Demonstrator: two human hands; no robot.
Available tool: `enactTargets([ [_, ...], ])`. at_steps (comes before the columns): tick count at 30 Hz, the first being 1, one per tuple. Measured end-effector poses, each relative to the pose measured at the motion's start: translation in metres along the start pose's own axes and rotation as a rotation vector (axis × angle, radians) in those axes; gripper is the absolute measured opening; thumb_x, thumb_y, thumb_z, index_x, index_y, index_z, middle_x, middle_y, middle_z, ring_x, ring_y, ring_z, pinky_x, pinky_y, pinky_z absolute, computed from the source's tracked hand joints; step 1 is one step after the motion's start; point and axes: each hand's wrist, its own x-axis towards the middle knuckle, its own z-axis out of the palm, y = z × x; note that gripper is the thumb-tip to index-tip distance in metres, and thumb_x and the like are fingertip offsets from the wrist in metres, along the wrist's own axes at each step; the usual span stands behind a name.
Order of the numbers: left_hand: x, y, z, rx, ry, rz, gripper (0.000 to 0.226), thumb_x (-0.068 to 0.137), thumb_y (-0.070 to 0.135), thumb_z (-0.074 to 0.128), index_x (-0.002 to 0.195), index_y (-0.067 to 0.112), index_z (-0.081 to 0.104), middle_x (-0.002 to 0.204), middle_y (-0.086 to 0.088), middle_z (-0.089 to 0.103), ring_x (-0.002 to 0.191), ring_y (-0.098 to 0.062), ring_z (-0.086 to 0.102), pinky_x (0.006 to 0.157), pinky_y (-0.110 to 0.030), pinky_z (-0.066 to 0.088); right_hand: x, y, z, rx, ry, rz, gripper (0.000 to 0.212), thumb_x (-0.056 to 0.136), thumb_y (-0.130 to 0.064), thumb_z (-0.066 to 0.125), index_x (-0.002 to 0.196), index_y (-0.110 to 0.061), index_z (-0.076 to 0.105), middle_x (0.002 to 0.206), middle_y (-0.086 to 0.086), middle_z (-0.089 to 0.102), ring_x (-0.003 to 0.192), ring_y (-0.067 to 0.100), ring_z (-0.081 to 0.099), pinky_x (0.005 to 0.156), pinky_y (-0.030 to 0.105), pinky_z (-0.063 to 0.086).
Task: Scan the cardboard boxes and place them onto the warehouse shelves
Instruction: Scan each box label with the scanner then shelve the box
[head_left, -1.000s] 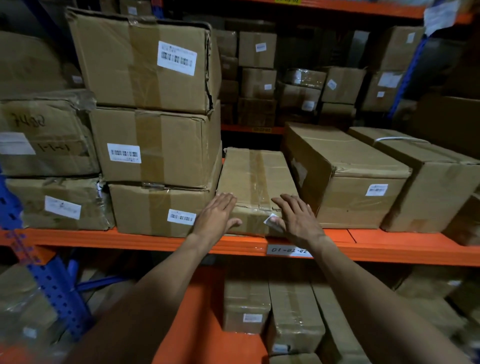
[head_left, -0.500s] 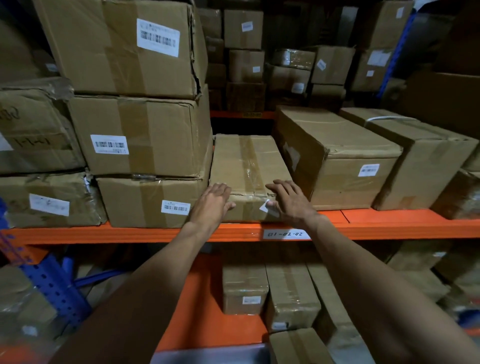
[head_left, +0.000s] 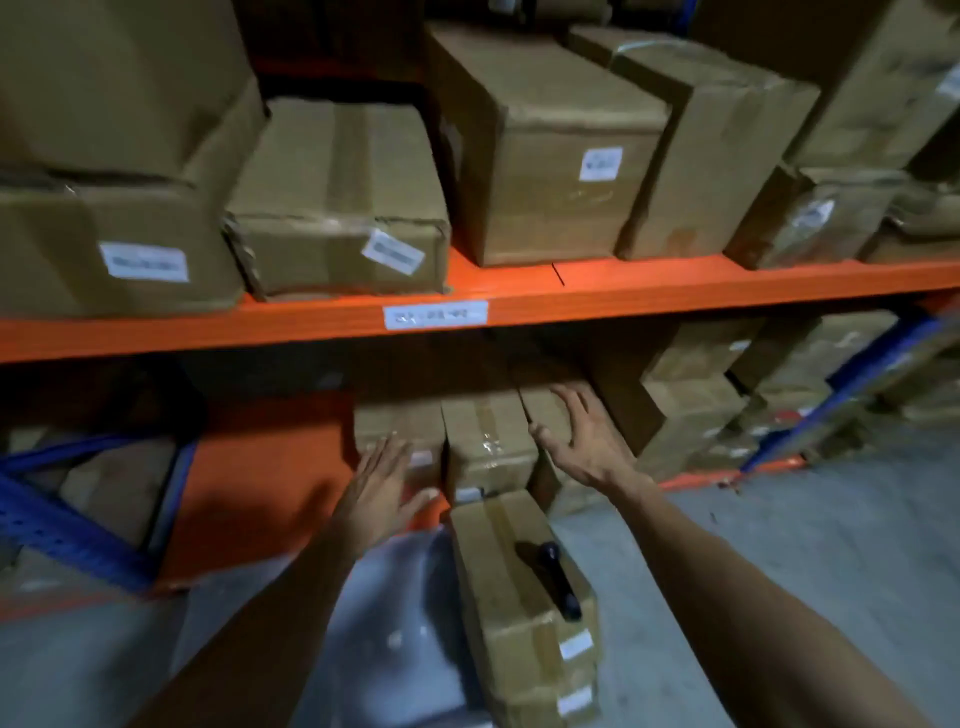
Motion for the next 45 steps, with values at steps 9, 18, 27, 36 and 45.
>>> enactTargets([
  [9,-0.046,0.119,0.233,-0.228,-0.320,-0.166,0.085,0.089,0.071,0.041,0.153,0.016,0.031,0.160,-0.004,0.028,0.147,-0.025,0.026,0.120,-0.031,0.012,-0.100,0.197,0.105,0.037,-0.360,0.395,0.081,0.096,-0.061,0.057,0.161,-0.031,0.020,0.160,0.013,0.033,0.142,0.037,0.042,0.113,0.050,0.039],
  [18,-0.039,0.096,0.406,-0.158,-0.178,-0.050,0.076,0.098,0.062,0.024,0.133,0.004,0.060,0.140,-0.018,0.056,0.131,-0.039,0.051,0.111,-0.048,0.036,-0.072,0.277,0.237,-0.002,-0.314,0.422,0.079,0.097,-0.055,0.058,0.160,-0.023,0.023,0.146,0.019,0.043,0.130,0.042,0.051,0.103,0.045,0.046],
  [27,-0.055,0.076,0.474,-0.254,0.139,0.043,0.038,0.098,0.030,0.053,0.129,0.013,0.064,0.141,0.002,0.055,0.137,-0.013,0.041,0.119,-0.037,0.028,-0.032,0.303,0.300,-0.063,-0.314,0.474,0.087,0.096,-0.043,0.064,0.163,-0.024,0.013,0.138,0.023,0.059,0.124,0.042,0.059,0.103,0.047,0.046],
  [36,-0.058,0.078,0.470,-0.129,0.075,0.078,0.042,0.102,0.030,0.043,0.136,0.012,0.059,0.141,-0.008,0.056,0.134,-0.028,0.049,0.112,-0.051,0.035,-0.087,0.315,0.252,0.803,-0.043,0.577,0.066,0.092,-0.012,0.070,0.146,-0.039,0.042,0.116,0.004,0.064,0.106,0.016,0.064,0.085,0.023,0.056],
  [45,-0.064,0.085,0.464,0.229,-0.202,0.131,0.091,0.075,0.010,0.037,0.156,0.039,0.005,0.153,-0.024,0.031,0.137,-0.046,0.033,0.108,-0.062,0.029,-0.213,0.308,0.249,1.014,0.125,0.699,0.062,0.094,0.008,0.056,0.134,-0.034,0.034,0.101,0.013,0.067,0.075,0.020,0.071,0.079,0.046,0.062],
])
